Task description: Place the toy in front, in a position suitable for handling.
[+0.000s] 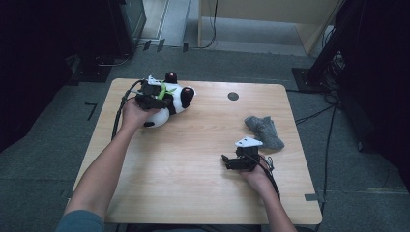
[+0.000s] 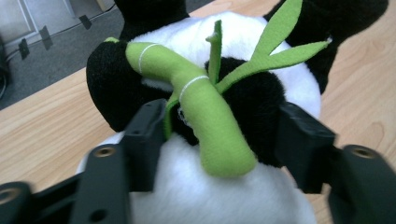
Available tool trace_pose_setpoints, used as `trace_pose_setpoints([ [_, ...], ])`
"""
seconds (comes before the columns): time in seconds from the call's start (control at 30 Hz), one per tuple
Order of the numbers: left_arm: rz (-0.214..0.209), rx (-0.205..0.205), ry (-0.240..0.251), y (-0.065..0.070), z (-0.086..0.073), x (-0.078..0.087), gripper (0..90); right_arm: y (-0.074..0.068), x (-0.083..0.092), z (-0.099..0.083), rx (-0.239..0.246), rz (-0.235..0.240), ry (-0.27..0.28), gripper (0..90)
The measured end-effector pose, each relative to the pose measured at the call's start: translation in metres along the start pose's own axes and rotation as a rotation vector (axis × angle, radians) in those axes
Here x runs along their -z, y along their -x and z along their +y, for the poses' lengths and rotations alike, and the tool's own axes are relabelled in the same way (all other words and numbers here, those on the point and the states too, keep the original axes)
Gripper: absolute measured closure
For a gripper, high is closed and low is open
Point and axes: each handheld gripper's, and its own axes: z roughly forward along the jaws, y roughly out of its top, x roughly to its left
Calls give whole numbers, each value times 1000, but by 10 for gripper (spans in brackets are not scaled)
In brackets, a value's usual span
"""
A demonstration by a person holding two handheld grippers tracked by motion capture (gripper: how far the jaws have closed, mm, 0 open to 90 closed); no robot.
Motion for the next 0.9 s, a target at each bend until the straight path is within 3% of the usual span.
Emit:
trace_pose_setpoints([
  [0.17,-19,-21,-1,3,1,4,579,0,0,0,-3,-3,0,106],
  [0.23,-49,31,8,0,2,9,643,-1,0,0,-10,-13,1,106],
  [0.3,-50,59,37,-3,3,15,802,-2,1,0,-11,-15,0,106],
  [0.77,-76,16,18,3,4,20,817,-2,0,0,-10,-13,-1,102],
  [0.9,-91,4,41,6,6,29,818,-2,0,0,-10,-13,-1,102],
])
